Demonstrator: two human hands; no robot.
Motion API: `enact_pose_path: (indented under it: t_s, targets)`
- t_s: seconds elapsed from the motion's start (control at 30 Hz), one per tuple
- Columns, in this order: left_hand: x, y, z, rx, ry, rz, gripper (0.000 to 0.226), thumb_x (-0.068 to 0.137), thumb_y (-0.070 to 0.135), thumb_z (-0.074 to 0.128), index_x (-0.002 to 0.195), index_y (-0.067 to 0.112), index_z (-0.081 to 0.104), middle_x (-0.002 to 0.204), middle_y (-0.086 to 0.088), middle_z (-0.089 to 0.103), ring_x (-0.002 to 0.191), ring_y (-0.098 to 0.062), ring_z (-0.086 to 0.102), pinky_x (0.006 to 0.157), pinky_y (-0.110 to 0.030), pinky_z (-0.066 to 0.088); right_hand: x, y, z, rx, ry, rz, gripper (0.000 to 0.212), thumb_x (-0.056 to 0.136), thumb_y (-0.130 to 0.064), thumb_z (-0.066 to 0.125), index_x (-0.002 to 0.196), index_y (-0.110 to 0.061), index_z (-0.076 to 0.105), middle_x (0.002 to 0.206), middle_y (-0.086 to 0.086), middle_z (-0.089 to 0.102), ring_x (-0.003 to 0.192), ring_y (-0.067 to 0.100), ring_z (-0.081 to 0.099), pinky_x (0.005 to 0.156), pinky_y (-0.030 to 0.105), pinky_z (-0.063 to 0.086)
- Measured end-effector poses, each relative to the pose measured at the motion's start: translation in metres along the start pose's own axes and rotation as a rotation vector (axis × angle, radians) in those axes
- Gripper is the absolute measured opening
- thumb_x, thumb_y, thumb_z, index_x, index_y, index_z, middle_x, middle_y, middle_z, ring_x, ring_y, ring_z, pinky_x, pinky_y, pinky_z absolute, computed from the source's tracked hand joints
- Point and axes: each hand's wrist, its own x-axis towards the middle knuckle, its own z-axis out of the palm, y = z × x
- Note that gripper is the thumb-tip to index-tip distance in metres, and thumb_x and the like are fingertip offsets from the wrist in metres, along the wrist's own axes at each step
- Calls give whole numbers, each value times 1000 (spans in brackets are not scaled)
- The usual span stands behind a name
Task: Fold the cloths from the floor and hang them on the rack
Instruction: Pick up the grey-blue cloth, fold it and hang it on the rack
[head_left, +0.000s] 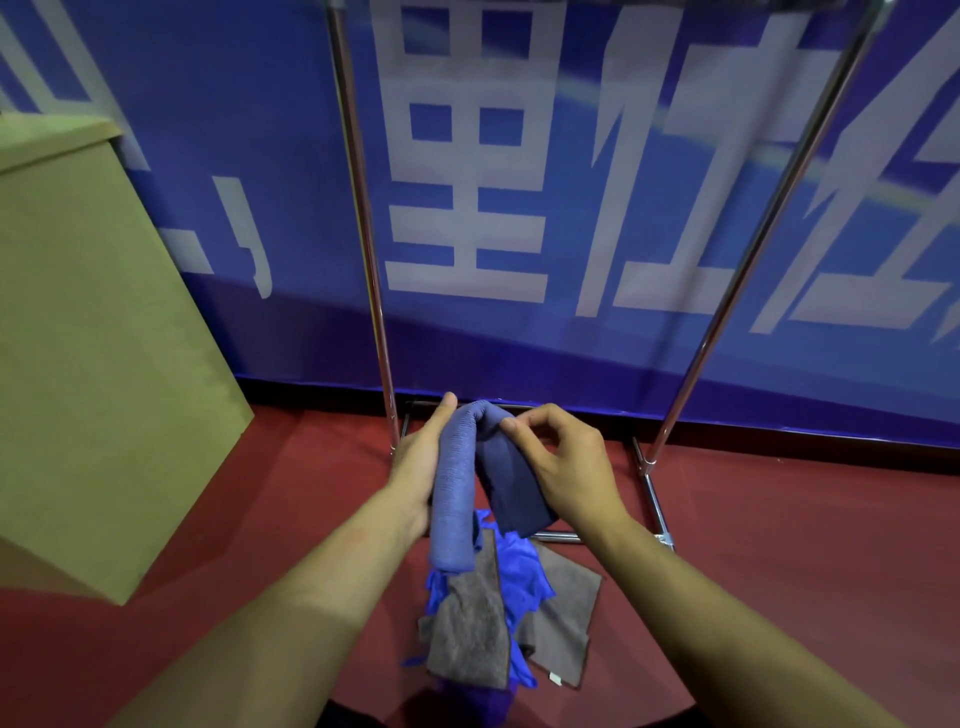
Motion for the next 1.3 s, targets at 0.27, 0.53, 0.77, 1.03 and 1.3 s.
enact_pose_path:
  t_s: [0.27, 0.53, 0.77, 1.03, 1.3]
  targets:
    - [23, -18, -1, 45, 246, 177, 62, 75, 74, 51, 68, 13, 60, 72, -15, 61, 63, -28, 58, 68, -43, 52, -17, -17, 33, 163, -108, 125, 22, 87, -44, 73, 85, -22, 69, 79, -5, 76, 71, 6, 70, 71, 35, 58]
    - [-2, -5, 9, -209, 180, -5, 65, 99, 60, 41, 79, 3, 63, 64, -19, 69, 51, -27, 67, 63, -39, 53, -12, 0, 42, 141, -94, 195, 19, 79, -31, 81, 83, -13, 76, 79, 2, 77, 72, 16, 71, 76, 48, 59]
    - [5, -21, 15, 484, 165, 582, 10, 96, 21, 62, 94, 23, 71, 97, 0, 74, 91, -14, 68, 87, -33, 54, -2, 8, 20, 88, 193, 223, 14, 87, -31, 74, 80, -18, 72, 73, -3, 74, 67, 7, 64, 73, 45, 58]
    - [-19, -12, 32, 391, 2, 486, 26, 105, 32, 47, 111, 27, 72, 96, 4, 77, 89, -7, 73, 73, -21, 56, 0, -10, 28, 406, -25, 189, 34, 102, -22, 58, 135, -19, 64, 117, -9, 75, 109, 5, 70, 94, 24, 55]
    - [-32, 30, 44, 332, -93, 518, 37, 107, 40, 39, 143, 41, 46, 140, 18, 56, 121, 13, 54, 100, -13, 41, 19, -59, 29, 431, -39, 175, 28, 106, -30, 48, 122, -26, 71, 109, -4, 77, 100, 7, 70, 84, 29, 55]
